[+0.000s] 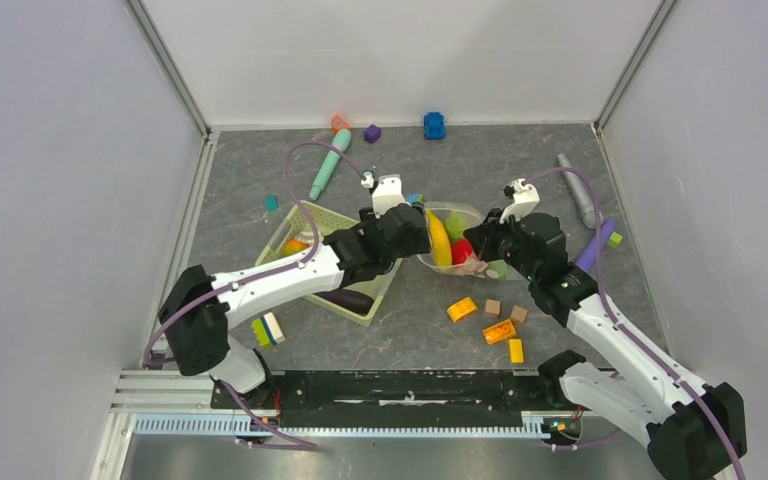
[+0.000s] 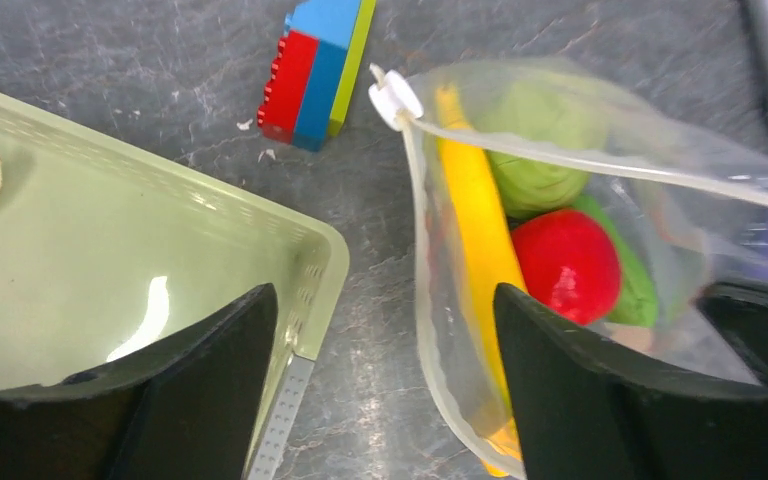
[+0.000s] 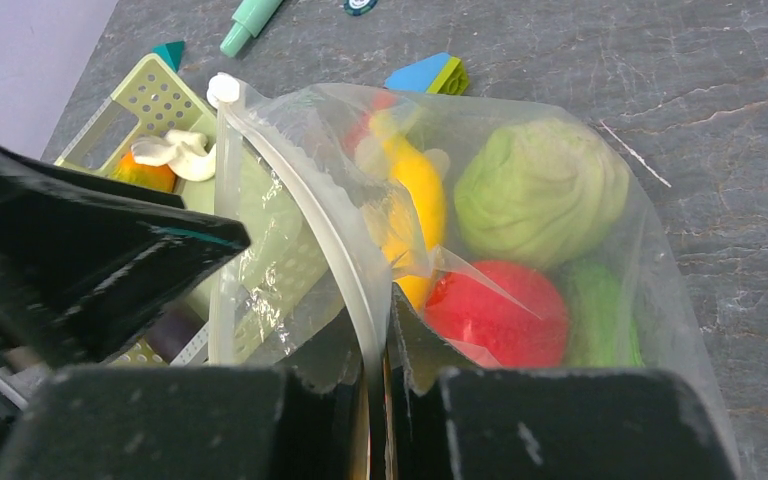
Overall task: Place the food in the zip-top bag and seal the zipper
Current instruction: Adjust the zipper food storage bag at the center of the board.
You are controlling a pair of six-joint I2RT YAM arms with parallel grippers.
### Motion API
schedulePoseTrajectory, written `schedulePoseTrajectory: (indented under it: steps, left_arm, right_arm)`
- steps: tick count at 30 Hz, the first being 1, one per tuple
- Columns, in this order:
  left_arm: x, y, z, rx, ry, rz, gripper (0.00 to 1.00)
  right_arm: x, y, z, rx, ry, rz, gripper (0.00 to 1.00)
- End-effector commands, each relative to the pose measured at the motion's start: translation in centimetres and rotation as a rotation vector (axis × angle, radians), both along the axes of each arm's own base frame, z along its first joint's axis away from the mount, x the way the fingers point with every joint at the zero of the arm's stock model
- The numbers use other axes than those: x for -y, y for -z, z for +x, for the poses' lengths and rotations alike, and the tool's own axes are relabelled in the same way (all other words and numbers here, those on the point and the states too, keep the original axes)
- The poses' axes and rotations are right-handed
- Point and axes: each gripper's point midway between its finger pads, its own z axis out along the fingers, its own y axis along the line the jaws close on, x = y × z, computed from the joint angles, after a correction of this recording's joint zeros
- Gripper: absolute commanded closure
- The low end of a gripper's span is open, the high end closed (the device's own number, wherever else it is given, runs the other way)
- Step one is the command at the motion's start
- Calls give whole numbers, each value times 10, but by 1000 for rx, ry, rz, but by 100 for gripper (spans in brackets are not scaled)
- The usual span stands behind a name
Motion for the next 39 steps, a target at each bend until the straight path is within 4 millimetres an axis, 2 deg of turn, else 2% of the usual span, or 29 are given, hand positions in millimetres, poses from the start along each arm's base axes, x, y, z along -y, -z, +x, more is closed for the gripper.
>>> schedulePoseTrajectory:
  steps: [1,4,7,9,11,17,22,27,32,36,39]
  left_arm:
    - [19,16,-2,-102,33,-65,24]
    - [31,19,-3,-114,74,-85,55]
    - [37,13,0,-90,106,-84,84]
    - [35,3,5,-61,101,-60,97]
    - [35,-13,11,-19,110,-47,98]
    - [54,-67,16,112,255,-45,98]
    - [72,-88,19,154,358,-8,98]
    - [77,-97,30,190,404,102,98]
    - [86,-93,31,191,478,152,98]
    - [91,-89,26,185,538,159,98]
    - [90,-90,28,204,559,182,98]
  right_arm:
    - [-4,-18,5,47,-16,3,87]
    - [-4,-14,6,39,-28,-34,84]
    - [-3,-11,6,40,-57,-90,80]
    - [1,-6,6,34,-70,-150,76]
    - [9,-1,6,22,-62,-218,73]
    - [37,-14,14,34,-3,-410,59]
    - [52,-32,24,59,54,-499,53]
    - [66,-43,29,59,115,-563,45]
    - [66,-47,28,89,112,-552,38]
    - [61,-42,27,92,66,-560,40]
    - [57,-41,25,86,48,-545,48]
